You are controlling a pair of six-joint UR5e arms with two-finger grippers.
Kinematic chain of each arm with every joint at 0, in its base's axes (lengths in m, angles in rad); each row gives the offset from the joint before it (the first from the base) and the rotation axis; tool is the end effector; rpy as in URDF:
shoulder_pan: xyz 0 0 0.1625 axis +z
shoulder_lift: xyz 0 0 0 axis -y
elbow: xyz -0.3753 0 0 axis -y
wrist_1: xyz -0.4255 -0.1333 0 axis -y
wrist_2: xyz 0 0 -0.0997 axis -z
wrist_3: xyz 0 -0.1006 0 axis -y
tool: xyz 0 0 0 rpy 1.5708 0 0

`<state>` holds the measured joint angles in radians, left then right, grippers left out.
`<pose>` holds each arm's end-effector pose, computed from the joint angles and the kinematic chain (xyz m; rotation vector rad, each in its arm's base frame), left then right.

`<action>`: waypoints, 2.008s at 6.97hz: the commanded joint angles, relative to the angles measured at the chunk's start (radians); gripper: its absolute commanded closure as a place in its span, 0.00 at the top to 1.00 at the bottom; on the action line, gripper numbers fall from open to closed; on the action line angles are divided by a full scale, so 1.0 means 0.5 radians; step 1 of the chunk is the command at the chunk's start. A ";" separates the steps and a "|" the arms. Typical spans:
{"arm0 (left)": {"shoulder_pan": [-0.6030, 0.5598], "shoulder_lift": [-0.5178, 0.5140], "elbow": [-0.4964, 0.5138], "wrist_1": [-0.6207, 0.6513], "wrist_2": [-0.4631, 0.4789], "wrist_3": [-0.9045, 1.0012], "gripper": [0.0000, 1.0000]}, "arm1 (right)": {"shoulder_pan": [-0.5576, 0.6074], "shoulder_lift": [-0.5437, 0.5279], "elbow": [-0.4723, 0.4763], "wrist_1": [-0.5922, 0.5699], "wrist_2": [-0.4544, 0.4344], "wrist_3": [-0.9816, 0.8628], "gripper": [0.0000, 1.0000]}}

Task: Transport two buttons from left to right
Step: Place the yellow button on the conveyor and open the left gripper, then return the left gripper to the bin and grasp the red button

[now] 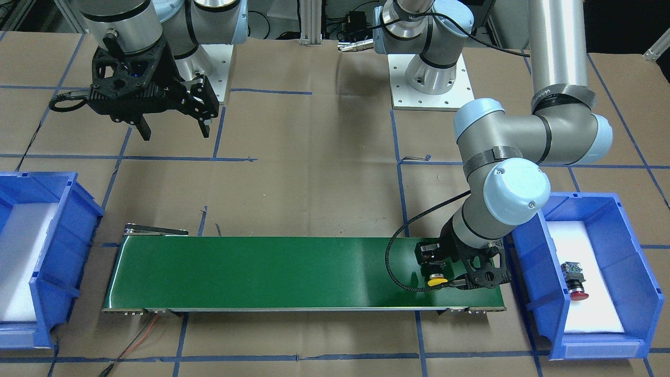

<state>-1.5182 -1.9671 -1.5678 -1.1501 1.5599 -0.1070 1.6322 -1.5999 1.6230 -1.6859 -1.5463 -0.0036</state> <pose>-0.1005 -0.6465 0.2478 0.2492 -3.1197 0.0424 0.1676 -0.5137 0.4368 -0.1029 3.1095 -0.1421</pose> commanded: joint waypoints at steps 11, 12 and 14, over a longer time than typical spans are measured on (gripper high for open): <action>0.907 -0.103 0.577 -0.633 0.013 1.278 1.00 | 0.000 0.000 0.003 0.000 0.000 0.001 1.00; 0.910 -0.134 0.534 -0.526 0.013 1.279 1.00 | 0.000 -0.003 0.003 0.000 0.000 0.001 1.00; 0.910 -0.219 0.464 -0.367 -0.003 1.276 1.00 | 0.000 0.000 0.003 0.000 0.000 0.001 1.00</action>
<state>-1.0644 -2.0501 -1.3125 -1.3847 1.5630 0.5294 1.6322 -1.6003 1.6245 -1.6858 -1.5463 -0.0024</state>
